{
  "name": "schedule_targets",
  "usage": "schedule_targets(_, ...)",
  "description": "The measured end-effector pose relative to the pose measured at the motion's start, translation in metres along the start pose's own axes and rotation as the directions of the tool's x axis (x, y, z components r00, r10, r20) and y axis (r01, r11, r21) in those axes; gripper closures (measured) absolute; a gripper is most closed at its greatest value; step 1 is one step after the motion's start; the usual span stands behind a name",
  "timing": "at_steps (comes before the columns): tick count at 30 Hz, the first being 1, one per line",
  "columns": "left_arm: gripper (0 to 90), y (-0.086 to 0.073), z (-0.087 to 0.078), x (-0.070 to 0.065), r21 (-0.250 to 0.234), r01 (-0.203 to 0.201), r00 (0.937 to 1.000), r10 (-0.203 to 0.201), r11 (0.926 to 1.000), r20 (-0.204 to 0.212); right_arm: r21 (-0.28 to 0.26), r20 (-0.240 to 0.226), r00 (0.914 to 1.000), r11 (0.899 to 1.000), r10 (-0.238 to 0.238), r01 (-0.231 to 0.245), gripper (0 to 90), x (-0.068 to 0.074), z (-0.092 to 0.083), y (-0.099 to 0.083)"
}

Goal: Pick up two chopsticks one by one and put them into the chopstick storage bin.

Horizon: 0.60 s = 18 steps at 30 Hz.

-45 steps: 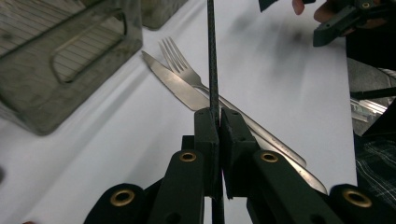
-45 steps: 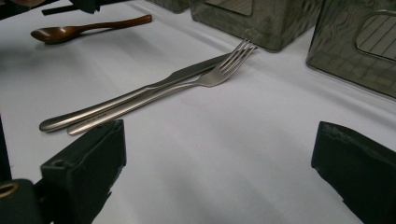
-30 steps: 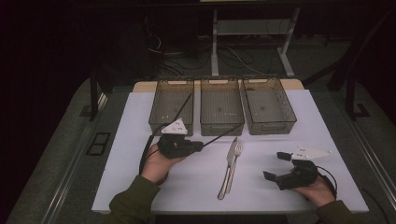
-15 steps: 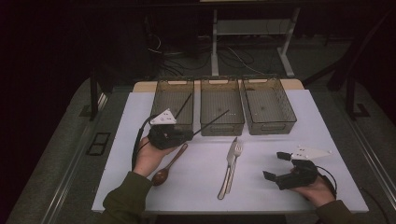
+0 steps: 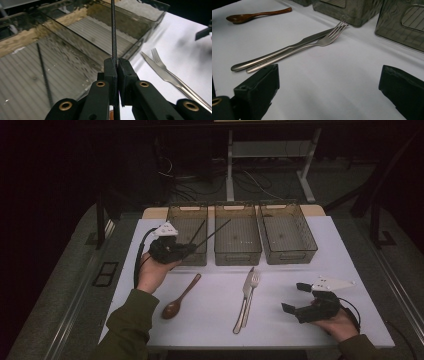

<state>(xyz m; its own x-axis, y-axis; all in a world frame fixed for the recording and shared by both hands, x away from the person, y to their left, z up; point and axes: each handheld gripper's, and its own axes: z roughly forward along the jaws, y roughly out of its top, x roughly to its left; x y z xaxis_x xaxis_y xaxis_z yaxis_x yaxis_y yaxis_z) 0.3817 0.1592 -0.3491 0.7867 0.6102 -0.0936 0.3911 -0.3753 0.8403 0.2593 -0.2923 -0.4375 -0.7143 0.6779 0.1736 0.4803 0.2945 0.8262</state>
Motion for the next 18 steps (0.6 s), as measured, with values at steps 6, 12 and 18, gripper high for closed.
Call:
schedule_targets(6, 84.9, 0.009, 0.0, 0.012, 0.006, 0.02, 0.9991, -0.02, 0.9998, -0.038, -0.004, -0.001, 1.0, 1.0, -0.001, 0.001, 2.7, 0.0, 0.0, 0.0)
schedule_targets(12, 84.9, 0.017, 0.002, 0.026, 0.01, 0.034, 0.9973, -0.033, 0.9994, -0.066, 0.0, 0.0, 1.0, 1.0, 0.003, -0.003, 2.7, 0.0, 0.0, 0.0)
schedule_targets(18, 84.9, 0.023, 0.004, 0.038, 0.008, 0.061, 0.9933, -0.06, 0.9981, -0.099, 0.0, 0.002, 1.0, 1.0, 0.004, -0.004, 2.7, 0.0, 0.0, 0.0)
